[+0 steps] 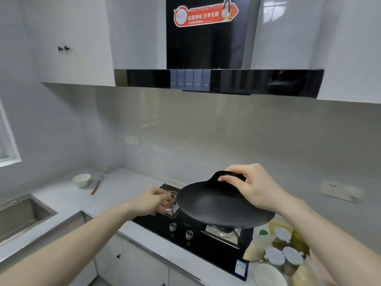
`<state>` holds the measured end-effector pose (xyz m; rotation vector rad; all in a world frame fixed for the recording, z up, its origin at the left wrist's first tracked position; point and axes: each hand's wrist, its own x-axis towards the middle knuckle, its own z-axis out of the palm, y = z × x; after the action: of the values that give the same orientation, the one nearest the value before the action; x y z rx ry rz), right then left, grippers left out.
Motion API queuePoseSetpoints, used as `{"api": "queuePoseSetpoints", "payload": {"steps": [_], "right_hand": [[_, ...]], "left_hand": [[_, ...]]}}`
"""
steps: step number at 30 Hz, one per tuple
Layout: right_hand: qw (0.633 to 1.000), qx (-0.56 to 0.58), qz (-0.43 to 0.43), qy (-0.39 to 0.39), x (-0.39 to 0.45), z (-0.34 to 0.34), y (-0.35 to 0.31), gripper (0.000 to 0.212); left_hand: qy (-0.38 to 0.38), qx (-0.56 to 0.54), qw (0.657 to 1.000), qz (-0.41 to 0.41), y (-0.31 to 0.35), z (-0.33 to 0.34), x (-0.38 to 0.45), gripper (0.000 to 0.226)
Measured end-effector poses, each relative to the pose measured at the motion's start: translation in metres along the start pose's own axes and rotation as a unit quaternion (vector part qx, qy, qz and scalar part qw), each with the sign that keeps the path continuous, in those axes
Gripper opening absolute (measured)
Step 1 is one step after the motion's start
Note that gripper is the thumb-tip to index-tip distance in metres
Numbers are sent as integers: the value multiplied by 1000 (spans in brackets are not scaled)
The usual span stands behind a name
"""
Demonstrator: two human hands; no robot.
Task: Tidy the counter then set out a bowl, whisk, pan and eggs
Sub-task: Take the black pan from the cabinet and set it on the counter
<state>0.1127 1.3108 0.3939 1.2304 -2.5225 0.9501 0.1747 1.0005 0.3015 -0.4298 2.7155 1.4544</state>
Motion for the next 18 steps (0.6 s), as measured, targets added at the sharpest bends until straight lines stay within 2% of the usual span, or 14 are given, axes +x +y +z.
{"api": "queuePoseSetpoints", "payload": {"steps": [4, 6, 10, 14, 18], "right_hand": [[997, 40, -57, -27, 22, 60, -25, 17], [994, 57, -82, -38, 36, 93, -37, 16], [987, 68, -130, -67, 57, 156, -66, 14], [978, 13, -181, -105, 73, 210, -82, 20], [975, 19, -178, -131, 83, 253, -78, 17]], "left_hand": [[-67, -60, 989, -116, -59, -32, -25, 61], [-69, -101, 980, -154, -89, -48, -38, 65], [-18, -197, 960, -200, -145, -73, -57, 57], [21, -254, 937, -237, -194, -95, -65, 46], [89, -328, 907, -247, -236, -119, -61, 38]]}}
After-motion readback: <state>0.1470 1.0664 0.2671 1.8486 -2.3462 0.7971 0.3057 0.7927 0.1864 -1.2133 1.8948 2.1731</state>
